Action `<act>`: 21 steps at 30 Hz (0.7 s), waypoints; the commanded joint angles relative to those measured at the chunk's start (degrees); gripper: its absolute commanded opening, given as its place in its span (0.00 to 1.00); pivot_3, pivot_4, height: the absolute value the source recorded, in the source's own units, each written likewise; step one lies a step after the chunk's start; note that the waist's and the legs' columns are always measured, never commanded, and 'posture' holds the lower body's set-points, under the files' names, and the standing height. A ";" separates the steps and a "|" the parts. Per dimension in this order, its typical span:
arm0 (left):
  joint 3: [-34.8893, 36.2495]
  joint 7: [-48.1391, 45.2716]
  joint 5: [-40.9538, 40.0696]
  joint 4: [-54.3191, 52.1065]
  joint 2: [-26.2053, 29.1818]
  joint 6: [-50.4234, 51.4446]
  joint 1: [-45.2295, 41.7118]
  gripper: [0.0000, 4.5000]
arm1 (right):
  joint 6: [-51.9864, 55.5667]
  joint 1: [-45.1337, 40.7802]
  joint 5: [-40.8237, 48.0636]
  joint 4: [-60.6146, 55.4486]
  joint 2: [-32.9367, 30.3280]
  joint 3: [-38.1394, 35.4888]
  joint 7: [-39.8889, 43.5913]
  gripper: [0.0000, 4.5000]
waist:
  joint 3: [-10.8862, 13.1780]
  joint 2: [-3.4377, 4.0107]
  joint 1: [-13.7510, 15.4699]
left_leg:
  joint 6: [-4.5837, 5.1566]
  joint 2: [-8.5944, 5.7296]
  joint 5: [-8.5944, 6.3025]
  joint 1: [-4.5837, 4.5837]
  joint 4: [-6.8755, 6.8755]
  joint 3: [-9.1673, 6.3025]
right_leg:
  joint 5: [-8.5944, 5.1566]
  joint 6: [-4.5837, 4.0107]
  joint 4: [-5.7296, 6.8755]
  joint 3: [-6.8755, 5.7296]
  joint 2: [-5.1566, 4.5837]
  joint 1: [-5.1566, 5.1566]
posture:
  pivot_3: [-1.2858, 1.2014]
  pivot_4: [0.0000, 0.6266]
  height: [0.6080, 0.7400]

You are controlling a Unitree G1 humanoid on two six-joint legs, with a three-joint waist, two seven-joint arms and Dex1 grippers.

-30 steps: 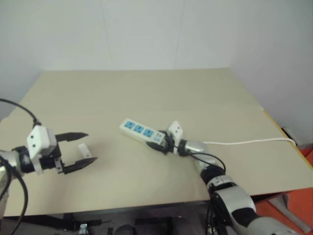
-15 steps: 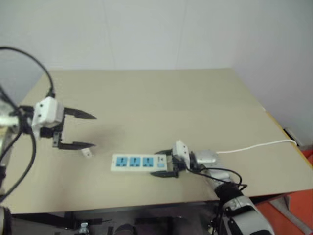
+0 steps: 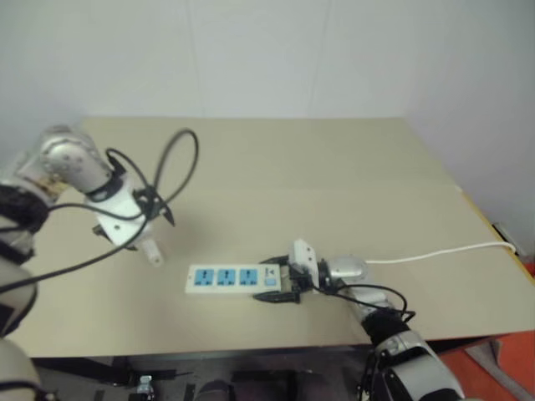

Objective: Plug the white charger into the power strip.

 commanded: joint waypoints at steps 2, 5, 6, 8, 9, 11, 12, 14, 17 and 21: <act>-1.35 -0.18 6.79 10.08 -3.05 -15.18 -4.54 1.00 | 2.03 1.53 1.02 -4.41 -1.39 0.04 0.06 0.76 | 0.00 0.00 0.17 | 0.08 0.01 -0.05 -0.13 0.15 0.00 | 0.00 0.01 -0.03 -0.01 0.00 -0.06 | 0.52 0.24 1.00; -1.33 -0.18 8.29 13.21 -4.94 -18.22 -4.96 1.00 | 3.12 1.92 1.23 -5.69 -2.26 -0.06 -0.13 0.76 | 0.00 0.00 0.21 | 0.21 0.01 -0.13 -0.24 0.40 0.01 | 0.00 0.10 -0.03 0.00 -0.04 -0.05 | 0.52 0.24 1.00; -1.57 -0.18 8.23 13.83 -5.35 -18.50 -4.73 1.00 | 3.49 1.90 1.26 -5.97 -2.49 -0.09 -0.23 0.76 | 0.00 0.00 0.23 | 0.23 0.01 -0.14 -0.28 0.45 0.01 | 0.03 0.15 -0.04 0.00 -0.06 -0.05 | 0.52 0.24 1.00; -2.38 -0.18 8.22 14.84 -5.97 -18.81 -4.03 1.00 | 3.94 1.84 1.24 -6.28 -2.91 -0.08 -0.34 0.76 | 0.01 -0.01 0.23 | 0.25 0.01 -0.15 -0.35 0.54 0.01 | 0.07 0.22 -0.06 0.00 -0.08 -0.05 | 0.52 0.24 1.00; -2.28 -0.18 8.43 15.22 -6.32 -19.04 -3.56 1.00 | 4.05 1.79 1.29 -6.35 -3.03 -0.08 -0.37 0.76 | 0.01 -0.01 0.23 | 0.26 0.01 -0.15 -0.36 0.57 0.01 | 0.08 0.24 -0.06 0.00 -0.08 -0.05 | 0.52 0.24 1.00; -2.36 -0.18 8.97 15.98 -7.08 -18.52 -2.57 1.00 | 4.48 1.71 1.40 -6.62 -3.10 -0.06 -0.53 0.76 | 0.01 -0.01 0.22 | 0.26 0.01 -0.16 -0.37 0.60 0.00 | 0.08 0.24 -0.03 0.00 -0.08 -0.05 | 0.52 0.24 1.00; -2.13 -0.18 9.37 16.41 -7.52 -18.19 -2.09 1.00 | 4.67 1.68 1.44 -6.73 -3.08 -0.04 -0.64 0.76 | 0.01 -0.01 0.22 | 0.26 0.01 -0.16 -0.36 0.61 -0.01 | 0.08 0.24 -0.01 0.00 -0.08 -0.05 | 0.52 0.24 1.00; -1.62 -0.18 10.29 17.10 -8.33 -17.00 -1.55 1.00 | 5.01 1.80 1.43 -7.10 -3.03 0.08 -0.91 0.76 | 0.01 -0.01 0.22 | 0.26 0.01 -0.16 -0.34 0.61 -0.02 | 0.08 0.24 0.02 0.00 -0.08 -0.04 | 0.52 0.24 1.00; -0.15 -0.18 11.19 17.65 -9.34 -15.92 -0.95 1.00 | 5.43 2.25 1.55 -7.88 -3.15 0.15 -1.06 0.76 | 0.01 -0.02 0.23 | 0.27 0.02 -0.16 -0.37 0.60 -0.02 | 0.09 0.24 0.00 -0.01 -0.08 -0.06 | 0.52 0.24 1.00; 2.29 0.38 13.67 18.00 -10.94 -13.92 0.20 1.00 | 6.00 2.90 1.70 -8.81 -3.32 0.23 -1.31 0.76 | 0.01 -0.02 0.22 | 0.28 0.01 -0.17 -0.38 0.61 -0.02 | 0.09 0.25 -0.02 0.00 -0.08 -0.05 | 0.52 0.24 1.00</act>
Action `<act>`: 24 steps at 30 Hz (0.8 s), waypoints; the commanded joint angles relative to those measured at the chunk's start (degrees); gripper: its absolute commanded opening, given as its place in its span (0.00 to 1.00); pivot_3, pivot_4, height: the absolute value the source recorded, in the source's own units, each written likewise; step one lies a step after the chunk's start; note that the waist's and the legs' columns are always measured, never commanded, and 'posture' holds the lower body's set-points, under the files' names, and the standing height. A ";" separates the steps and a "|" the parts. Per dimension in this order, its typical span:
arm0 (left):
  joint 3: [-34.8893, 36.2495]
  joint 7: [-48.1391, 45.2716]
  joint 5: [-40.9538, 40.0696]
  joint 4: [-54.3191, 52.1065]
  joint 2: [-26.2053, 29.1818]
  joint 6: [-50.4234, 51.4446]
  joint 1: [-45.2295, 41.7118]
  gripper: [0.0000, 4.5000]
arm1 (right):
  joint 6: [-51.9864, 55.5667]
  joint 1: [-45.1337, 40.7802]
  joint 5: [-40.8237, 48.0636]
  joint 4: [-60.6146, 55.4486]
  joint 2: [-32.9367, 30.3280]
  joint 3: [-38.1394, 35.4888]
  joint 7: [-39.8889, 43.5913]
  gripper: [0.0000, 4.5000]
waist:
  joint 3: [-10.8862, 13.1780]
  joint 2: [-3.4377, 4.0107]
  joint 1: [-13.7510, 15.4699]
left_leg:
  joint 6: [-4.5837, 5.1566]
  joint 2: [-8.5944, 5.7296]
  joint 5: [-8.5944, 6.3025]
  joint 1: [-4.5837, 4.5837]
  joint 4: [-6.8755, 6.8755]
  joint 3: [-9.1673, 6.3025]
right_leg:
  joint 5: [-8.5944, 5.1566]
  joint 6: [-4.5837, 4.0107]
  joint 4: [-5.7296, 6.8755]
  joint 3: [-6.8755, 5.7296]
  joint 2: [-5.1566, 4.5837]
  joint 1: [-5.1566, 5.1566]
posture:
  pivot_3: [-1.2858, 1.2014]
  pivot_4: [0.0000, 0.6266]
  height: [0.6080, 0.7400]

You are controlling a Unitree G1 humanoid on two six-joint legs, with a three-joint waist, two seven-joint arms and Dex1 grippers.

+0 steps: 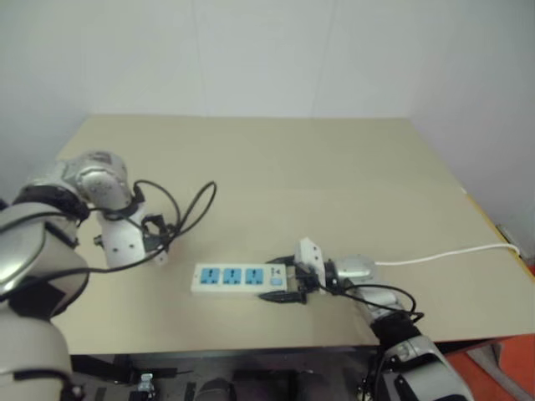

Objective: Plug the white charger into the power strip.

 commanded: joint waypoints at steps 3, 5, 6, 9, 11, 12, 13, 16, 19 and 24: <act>3.98 0.71 3.14 0.45 -1.35 1.96 1.56 1.00 | 1.43 0.89 0.73 -3.05 -0.72 0.21 -0.37 0.76 | 0.00 0.00 -0.01 | 0.00 0.00 0.00 0.01 0.01 -0.01 | 0.00 0.00 0.03 0.00 0.00 0.00 | 0.52 0.24 1.00; 4.85 1.56 4.77 0.35 -1.73 2.42 1.86 1.00 | 1.78 1.00 0.83 -3.44 -0.81 0.22 -0.50 0.76 | 0.00 0.00 0.00 | 0.00 0.00 0.00 0.01 0.02 -0.01 | 0.00 0.00 0.03 0.00 0.00 0.00 | 0.52 0.24 1.00; 5.25 1.86 5.46 0.37 -1.95 2.82 2.06 1.00 | 1.87 1.03 0.81 -3.56 -0.83 0.23 -0.60 0.76 | 0.00 0.00 -0.01 | 0.00 0.00 0.00 0.01 0.02 -0.01 | 0.00 0.00 0.02 0.00 0.00 0.00 | 0.52 0.24 1.00; 6.02 5.16 9.80 0.13 -2.54 4.15 2.56 1.00 | 2.19 1.14 0.85 -3.82 -0.73 0.26 -0.87 0.76 | 0.00 0.00 -0.01 | 0.00 0.00 0.00 0.01 0.01 -0.01 | 0.00 0.00 0.02 0.00 0.00 0.00 | 0.52 0.24 1.00; 6.53 7.59 12.50 0.09 -2.83 5.09 2.68 1.00 | 2.30 1.20 0.85 -3.91 -0.68 0.29 -1.01 0.76 | 0.00 0.00 -0.01 | 0.00 0.00 0.00 0.01 0.02 -0.01 | 0.01 0.00 0.03 0.00 0.00 0.01 | 0.52 0.24 1.00; 6.86 8.55 13.40 0.26 -3.11 5.78 2.83 1.00 | 2.35 1.27 0.90 -3.97 -0.68 0.27 -1.04 0.76 | 0.00 0.00 -0.01 | 0.00 0.00 0.00 0.01 0.02 -0.01 | 0.01 0.00 0.03 0.00 0.00 0.01 | 0.52 0.24 1.00; 7.19 9.45 14.30 0.42 -3.31 6.64 2.96 1.00 | 2.36 1.29 0.91 -3.97 -0.66 0.25 -1.12 0.76 | 0.00 0.00 -0.01 | 0.00 0.00 0.00 0.01 0.02 -0.01 | 0.01 0.01 0.03 0.00 0.00 0.01 | 0.52 0.24 1.00; 7.64 12.60 17.63 0.42 -3.68 8.03 2.95 1.00 | 2.38 1.42 0.95 -4.11 -0.61 0.20 -1.36 0.76 | 0.00 0.00 -0.01 | 0.00 0.00 0.00 0.01 0.02 -0.01 | 0.01 0.01 0.03 -0.01 0.00 0.01 | 0.52 0.24 1.00; 8.19 14.86 19.71 0.74 -4.28 9.62 3.03 1.00 | 2.45 1.62 0.98 -4.32 -0.56 0.24 -1.59 0.76 | 0.00 0.00 0.00 | 0.00 0.00 0.00 0.01 0.01 -0.01 | 0.01 0.01 0.03 -0.01 0.00 0.01 | 0.52 0.24 1.00; 8.25 17.06 22.92 1.19 -4.99 10.75 2.87 1.00 | 2.63 1.93 1.08 -4.78 -0.60 0.27 -1.98 0.76 | 0.00 0.00 -0.02 | 0.00 0.00 0.00 0.02 0.02 -0.01 | 0.01 0.01 0.04 -0.01 0.00 0.02 | 0.52 0.24 1.00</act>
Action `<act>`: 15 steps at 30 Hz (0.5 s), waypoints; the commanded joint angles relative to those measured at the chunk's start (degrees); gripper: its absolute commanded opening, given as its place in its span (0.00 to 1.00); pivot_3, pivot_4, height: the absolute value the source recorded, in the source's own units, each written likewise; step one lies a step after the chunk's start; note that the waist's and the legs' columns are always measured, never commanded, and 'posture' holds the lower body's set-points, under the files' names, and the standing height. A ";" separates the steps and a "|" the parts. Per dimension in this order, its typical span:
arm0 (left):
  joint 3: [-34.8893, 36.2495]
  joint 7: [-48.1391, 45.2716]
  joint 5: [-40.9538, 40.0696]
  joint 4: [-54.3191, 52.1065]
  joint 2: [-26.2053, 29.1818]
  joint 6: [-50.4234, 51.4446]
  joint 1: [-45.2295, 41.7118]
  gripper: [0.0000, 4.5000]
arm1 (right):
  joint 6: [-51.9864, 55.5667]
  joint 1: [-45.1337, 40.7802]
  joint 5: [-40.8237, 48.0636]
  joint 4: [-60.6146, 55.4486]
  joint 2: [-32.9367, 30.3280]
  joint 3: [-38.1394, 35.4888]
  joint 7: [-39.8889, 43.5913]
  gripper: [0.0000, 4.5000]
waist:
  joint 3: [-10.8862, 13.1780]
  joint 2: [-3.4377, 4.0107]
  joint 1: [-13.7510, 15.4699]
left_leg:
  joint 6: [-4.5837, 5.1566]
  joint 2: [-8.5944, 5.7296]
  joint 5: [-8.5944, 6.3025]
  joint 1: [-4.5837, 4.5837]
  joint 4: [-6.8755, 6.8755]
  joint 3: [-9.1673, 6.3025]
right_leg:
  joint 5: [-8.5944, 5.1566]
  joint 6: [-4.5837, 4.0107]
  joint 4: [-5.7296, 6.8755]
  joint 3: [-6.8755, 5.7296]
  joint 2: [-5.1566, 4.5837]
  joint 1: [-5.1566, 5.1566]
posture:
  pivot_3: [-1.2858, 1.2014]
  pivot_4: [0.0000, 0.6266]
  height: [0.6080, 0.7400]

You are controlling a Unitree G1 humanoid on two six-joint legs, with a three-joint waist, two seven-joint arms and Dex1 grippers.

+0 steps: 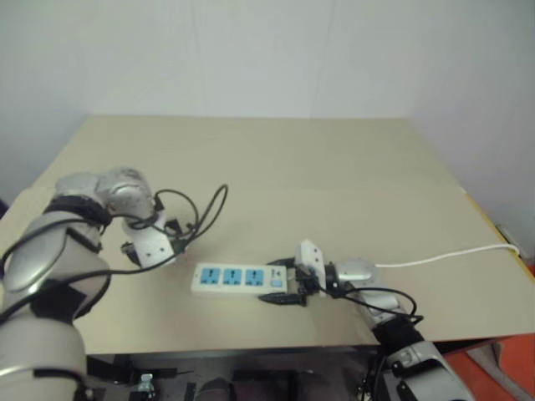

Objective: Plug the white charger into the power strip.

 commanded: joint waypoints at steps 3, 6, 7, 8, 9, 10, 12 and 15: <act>1.22 2.18 3.05 0.93 -0.06 0.62 -0.51 1.00 | 0.72 0.52 0.71 -2.44 -0.45 -0.09 -0.75 0.76 | 0.00 0.00 -0.04 | 0.00 0.00 0.00 0.00 -0.01 0.00 | 0.00 0.00 0.00 0.00 0.00 0.00 | 0.52 0.24 1.00; 1.33 3.20 4.28 1.17 -0.29 1.08 -0.50 0.96 | 0.84 0.81 0.81 -2.76 -0.61 -0.05 -0.86 0.76 | 0.00 0.00 -0.02 | 0.00 0.00 0.00 0.00 0.00 0.00 | 0.00 0.00 0.00 0.00 0.00 0.00 | 0.52 0.24 1.00; 1.23 3.88 4.96 1.14 -0.34 1.39 -0.47 0.91 | 0.92 0.94 0.81 -2.93 -0.66 -0.01 -0.92 0.76 | 0.00 0.00 -0.01 | 0.00 0.00 0.00 0.00 0.00 0.00 | 0.00 0.00 0.01 0.00 0.00 0.00 | 0.52 0.24 1.00; 1.06 4.52 5.73 1.10 -0.38 1.61 -0.49 0.87 | 0.98 1.02 0.82 -3.06 -0.70 0.03 -0.95 0.76 | 0.00 0.00 0.00 | 0.00 0.00 0.00 0.01 0.00 0.00 | 0.00 0.00 0.00 0.00 0.00 0.01 | 0.52 0.24 1.00; 1.11 4.78 6.06 1.21 -0.46 1.65 -0.45 0.81 | 1.09 1.07 0.85 -3.16 -0.72 0.04 -1.02 0.76 | 0.00 0.00 0.00 | 0.00 0.00 0.00 0.01 0.00 0.00 | 0.00 0.00 0.00 0.00 0.00 0.01 | 0.52 0.24 1.00; 1.27 4.74 6.09 1.42 -0.53 1.54 -0.35 0.74 | 1.21 1.13 0.87 -3.32 -0.72 0.06 -1.13 0.76 | 0.00 0.00 0.00 | 0.00 0.00 0.00 0.01 0.00 0.00 | 0.00 0.00 0.00 0.00 0.00 0.01 | 0.52 0.24 1.00; 1.38 4.84 6.41 1.63 -0.60 1.22 -0.32 0.60 | 1.31 1.22 0.92 -3.49 -0.75 0.09 -1.32 0.76 | 0.00 0.00 -0.01 | 0.00 0.00 0.00 0.01 0.00 0.00 | 0.00 0.00 0.00 0.00 0.00 0.01 | 0.52 0.24 1.00; 1.70 4.51 6.47 1.92 -0.68 0.83 -0.28 0.38 | 1.42 1.29 0.92 -3.39 -0.82 0.01 -1.68 0.76 | 0.00 0.00 -0.02 | 0.00 0.00 0.00 0.01 0.00 0.00 | 0.01 0.00 0.01 0.00 0.00 0.01 | 0.52 0.24 1.00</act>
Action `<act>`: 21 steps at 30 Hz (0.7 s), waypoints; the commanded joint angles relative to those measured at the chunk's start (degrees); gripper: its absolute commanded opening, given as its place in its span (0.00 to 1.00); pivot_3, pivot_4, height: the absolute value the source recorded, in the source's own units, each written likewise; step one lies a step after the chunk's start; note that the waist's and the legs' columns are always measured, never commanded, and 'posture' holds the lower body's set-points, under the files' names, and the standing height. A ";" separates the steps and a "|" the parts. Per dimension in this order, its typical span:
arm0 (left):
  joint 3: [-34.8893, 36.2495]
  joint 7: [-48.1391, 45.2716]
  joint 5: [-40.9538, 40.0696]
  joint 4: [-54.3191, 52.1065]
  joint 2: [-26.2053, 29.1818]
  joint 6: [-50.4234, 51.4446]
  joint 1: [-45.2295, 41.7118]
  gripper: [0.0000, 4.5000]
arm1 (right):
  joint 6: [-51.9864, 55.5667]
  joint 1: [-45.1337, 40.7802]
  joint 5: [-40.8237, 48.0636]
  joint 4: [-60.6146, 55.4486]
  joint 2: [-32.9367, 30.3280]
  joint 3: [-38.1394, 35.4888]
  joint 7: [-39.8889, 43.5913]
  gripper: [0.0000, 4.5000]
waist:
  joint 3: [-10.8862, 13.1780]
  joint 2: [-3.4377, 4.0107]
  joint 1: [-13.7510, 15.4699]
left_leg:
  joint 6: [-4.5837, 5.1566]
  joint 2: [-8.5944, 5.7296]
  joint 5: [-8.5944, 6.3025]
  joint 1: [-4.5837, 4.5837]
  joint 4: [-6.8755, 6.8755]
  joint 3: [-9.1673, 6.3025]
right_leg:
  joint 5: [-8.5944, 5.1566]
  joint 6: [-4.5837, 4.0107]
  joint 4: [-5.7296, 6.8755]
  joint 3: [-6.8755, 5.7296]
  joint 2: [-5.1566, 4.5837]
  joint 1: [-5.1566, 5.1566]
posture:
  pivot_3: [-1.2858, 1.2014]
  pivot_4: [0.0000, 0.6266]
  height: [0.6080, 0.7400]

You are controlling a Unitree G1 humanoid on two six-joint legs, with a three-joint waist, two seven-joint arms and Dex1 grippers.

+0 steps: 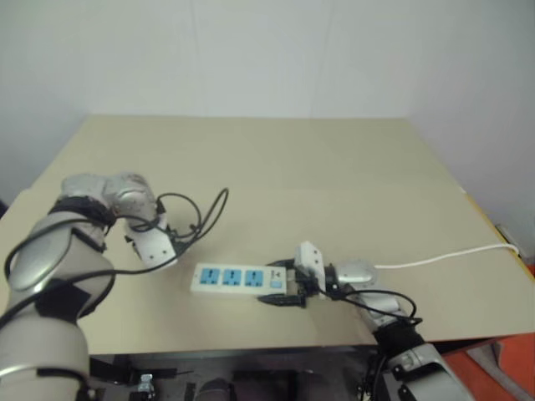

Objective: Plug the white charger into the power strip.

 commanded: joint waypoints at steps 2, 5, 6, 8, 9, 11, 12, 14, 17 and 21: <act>1.49 -0.12 0.28 0.73 0.29 -0.37 -0.29 0.23 | 0.49 0.26 0.52 -1.52 -0.65 -0.40 -0.64 0.76 | 0.00 0.00 0.02 | 0.00 0.00 0.00 0.00 0.00 0.00 | 0.00 0.00 0.00 0.00 0.00 0.00 | 0.52 0.24 1.00; 2.27 -0.50 -0.22 1.01 0.44 -0.65 -0.35 0.23 | 0.54 0.31 0.56 -1.59 -0.67 -0.34 -0.78 0.76 | 0.00 0.00 0.02 | 0.00 0.00 0.00 0.00 0.00 0.00 | 0.00 0.00 0.00 0.00 0.00 0.01 | 0.52 0.24 1.00; 3.06 -1.18 -1.35 1.28 0.37 -0.94 -0.44 0.23 | 0.56 0.31 0.59 -1.59 -0.64 -0.35 -0.82 0.76 | 0.00 0.00 0.02 | 0.00 0.00 0.00 0.00 0.00 0.00 | 0.00 0.00 0.00 0.00 0.00 0.01 | 0.52 0.24 1.00; 5.78 -3.07 -4.95 1.71 -0.12 -0.78 -0.77 0.23 | 0.57 0.36 0.66 -1.64 -0.63 -0.35 -0.87 0.76 | 0.00 0.00 0.02 | 0.00 0.00 0.00 0.01 0.00 0.00 | 0.00 0.00 0.00 0.00 0.00 0.01 | 0.52 0.24 1.00; 7.65 -4.34 -7.32 1.81 -0.51 -0.24 -0.89 0.23 | 0.57 0.42 0.70 -1.71 -0.65 -0.33 -0.86 0.76 | 0.00 0.00 0.01 | 0.00 0.00 0.00 0.01 0.00 0.00 | 0.00 0.00 0.00 0.00 0.00 0.01 | 0.52 0.24 1.00; 12.17 -8.86 -13.54 1.79 -1.64 1.79 -0.84 0.23 | 0.59 0.59 0.81 -1.90 -0.81 -0.28 -0.73 0.76 | 0.00 0.00 0.03 | 0.00 0.00 0.00 0.01 0.01 0.00 | 0.00 0.00 0.00 -0.01 0.00 0.02 | 0.52 0.24 1.00; 14.39 -11.51 -16.73 1.51 -2.20 3.04 -0.59 0.23 | 0.60 0.59 0.88 -1.89 -0.90 -0.20 -0.65 0.76 | 0.00 0.00 0.05 | 0.00 0.01 0.00 0.01 0.02 -0.01 | 0.00 0.00 0.00 -0.02 0.00 0.03 | 0.52 0.24 1.00; 22.54 -18.38 -29.86 -1.05 -4.75 10.73 0.86 0.23 | -0.13 0.42 0.58 -1.28 -1.15 0.26 -0.15 0.76 | 0.00 0.00 0.04 | 0.00 0.00 0.00 0.01 0.05 -0.02 | 0.00 0.00 0.00 -0.03 0.00 0.05 | 0.52 0.24 1.00; 31.14 -20.60 -46.28 -8.71 -7.89 25.44 3.52 0.23 | -0.61 0.08 0.55 -0.58 -0.83 0.41 -0.14 0.76 | 0.00 0.00 -0.02 | 0.00 0.01 0.00 0.01 0.07 -0.07 | 0.00 0.00 0.02 -0.06 -0.01 0.08 | 0.52 0.24 1.00; 40.53 -20.60 -61.04 -22.12 -10.39 50.55 7.75 0.23 | -1.35 -0.76 0.41 0.98 -0.12 0.59 -0.14 0.76 | 0.00 0.00 -0.58 | 0.00 0.02 0.00 -0.04 0.12 -0.18 | 0.02 0.03 0.08 -0.09 0.01 0.06 | 0.52 0.24 1.00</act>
